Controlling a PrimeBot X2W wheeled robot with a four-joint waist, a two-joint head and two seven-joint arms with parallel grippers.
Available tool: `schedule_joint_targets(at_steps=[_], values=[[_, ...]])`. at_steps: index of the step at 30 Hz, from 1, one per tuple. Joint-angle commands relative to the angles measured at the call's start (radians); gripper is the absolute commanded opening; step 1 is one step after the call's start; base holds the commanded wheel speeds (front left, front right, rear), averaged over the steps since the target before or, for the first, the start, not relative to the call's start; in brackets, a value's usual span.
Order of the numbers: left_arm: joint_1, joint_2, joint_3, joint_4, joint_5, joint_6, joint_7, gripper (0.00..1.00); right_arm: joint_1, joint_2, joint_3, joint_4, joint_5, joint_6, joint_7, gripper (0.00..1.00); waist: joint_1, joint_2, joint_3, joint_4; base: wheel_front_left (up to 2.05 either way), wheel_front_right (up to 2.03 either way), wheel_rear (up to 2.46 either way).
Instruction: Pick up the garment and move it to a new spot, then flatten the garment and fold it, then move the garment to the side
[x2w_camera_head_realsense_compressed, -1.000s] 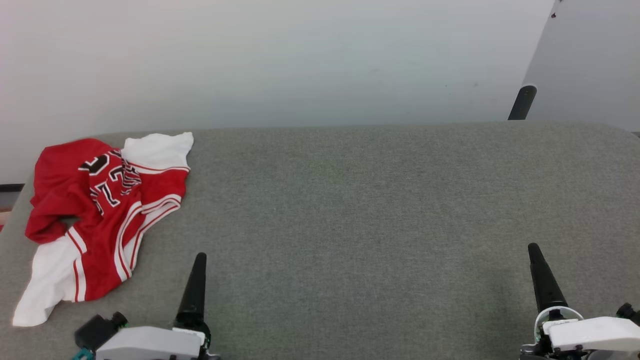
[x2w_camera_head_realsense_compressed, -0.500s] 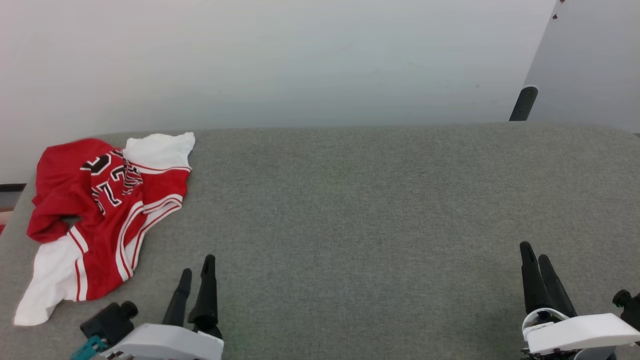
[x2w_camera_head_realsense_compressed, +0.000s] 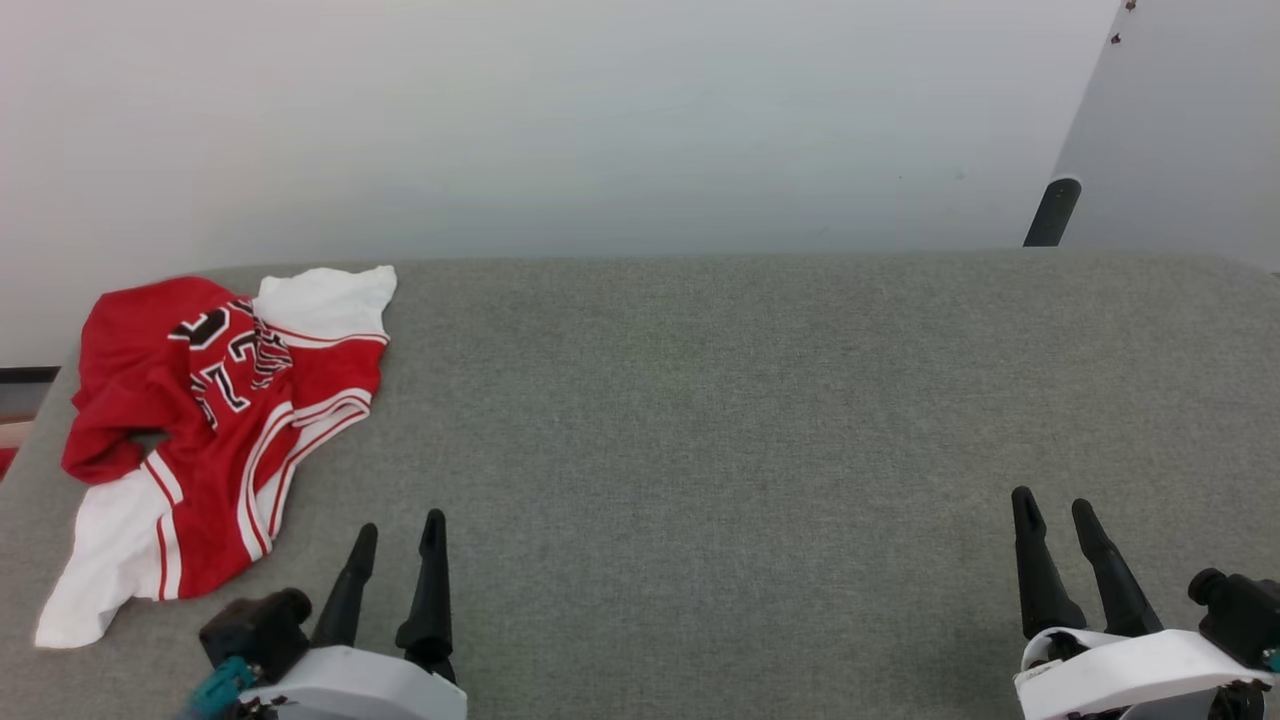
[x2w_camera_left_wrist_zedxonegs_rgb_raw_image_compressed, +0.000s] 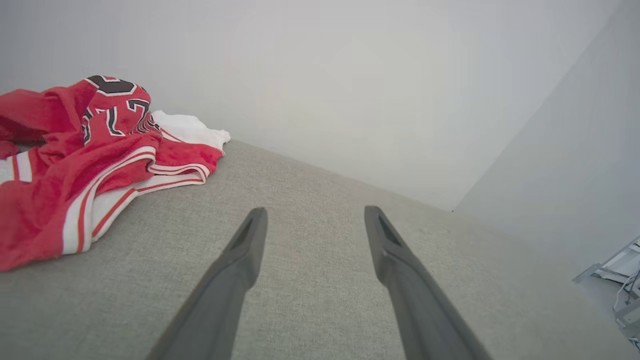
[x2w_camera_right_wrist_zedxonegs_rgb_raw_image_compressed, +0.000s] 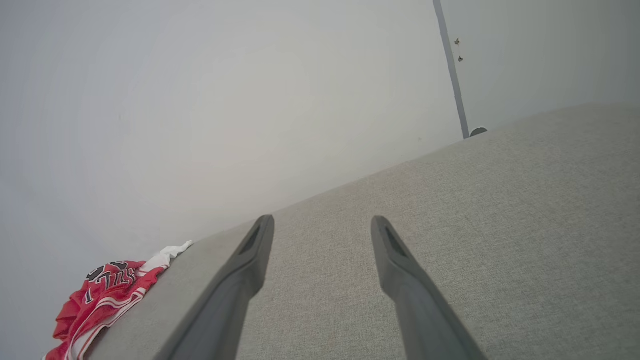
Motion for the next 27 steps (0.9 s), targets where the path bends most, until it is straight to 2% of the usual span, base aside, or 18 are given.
schedule_joint_targets(at_steps=[1, 14, 27], values=[[0.000, 0.006, -0.003, -0.010, 0.039, 0.004, -0.009, 1.00, 0.002, 0.000, 0.002, -0.013, -0.032, 0.000, -0.008, 1.00, 0.0000, 0.0000, -0.001, 0.001, 0.00, 0.00, 0.00], [0.011, 0.006, 0.021, -0.044, 0.202, 0.007, -0.038, 1.00, 0.015, 0.006, 0.002, -0.021, -0.179, 0.001, -0.033, 1.00, 0.0000, 0.0000, -0.013, 0.004, 0.00, 0.00, 0.00], [0.030, -0.004, 0.045, -0.056, 0.313, -0.006, -0.062, 1.00, 0.022, 0.007, 0.010, -0.033, -0.274, 0.001, -0.051, 1.00, 0.0000, 0.0000, -0.025, 0.004, 0.00, 0.00, 0.00]])
